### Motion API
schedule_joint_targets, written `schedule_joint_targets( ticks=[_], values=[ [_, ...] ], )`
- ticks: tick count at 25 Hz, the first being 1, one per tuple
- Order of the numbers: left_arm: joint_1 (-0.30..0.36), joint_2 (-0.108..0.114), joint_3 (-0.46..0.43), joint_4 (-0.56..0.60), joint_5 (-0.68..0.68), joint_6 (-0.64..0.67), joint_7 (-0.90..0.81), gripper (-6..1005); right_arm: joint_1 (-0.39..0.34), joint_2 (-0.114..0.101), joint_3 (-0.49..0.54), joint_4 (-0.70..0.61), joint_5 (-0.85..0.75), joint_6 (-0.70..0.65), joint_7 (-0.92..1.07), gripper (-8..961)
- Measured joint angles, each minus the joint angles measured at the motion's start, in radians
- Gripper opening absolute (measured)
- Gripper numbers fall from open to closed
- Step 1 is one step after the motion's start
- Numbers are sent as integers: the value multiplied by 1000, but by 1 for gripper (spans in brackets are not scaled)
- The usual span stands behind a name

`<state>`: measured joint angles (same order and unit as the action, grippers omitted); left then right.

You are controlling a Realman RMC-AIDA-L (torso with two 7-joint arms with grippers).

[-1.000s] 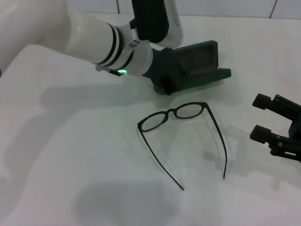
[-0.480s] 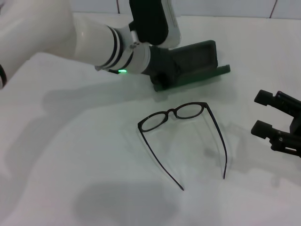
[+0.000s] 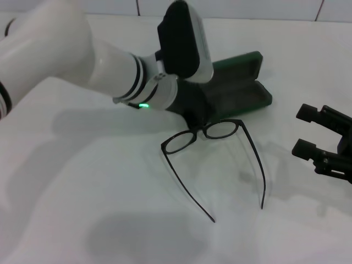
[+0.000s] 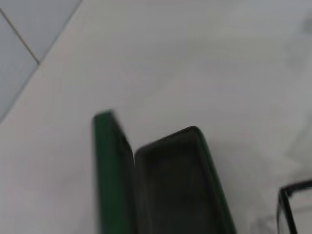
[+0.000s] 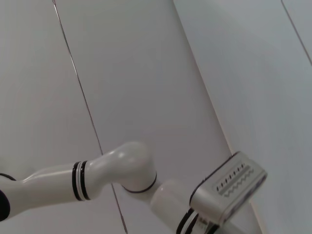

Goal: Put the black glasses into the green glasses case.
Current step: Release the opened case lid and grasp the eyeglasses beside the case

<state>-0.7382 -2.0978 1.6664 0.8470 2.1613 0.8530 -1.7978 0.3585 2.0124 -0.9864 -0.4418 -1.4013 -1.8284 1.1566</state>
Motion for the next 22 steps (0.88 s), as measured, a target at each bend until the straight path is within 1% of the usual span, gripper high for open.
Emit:
schedule_joint_targets(
  ticks=[7,14,22],
  values=[
    [28,1,5,5,-2,1,-1,48,-1,0,0,0,1,1,0,853],
    [32,2,4,4,9,-2,-1,58,1,0,0,0,1,2,0,852],
    [33,4,-12,3,11,-36,1,70,1,0,0,0,2,2,0,852]
  ],
)
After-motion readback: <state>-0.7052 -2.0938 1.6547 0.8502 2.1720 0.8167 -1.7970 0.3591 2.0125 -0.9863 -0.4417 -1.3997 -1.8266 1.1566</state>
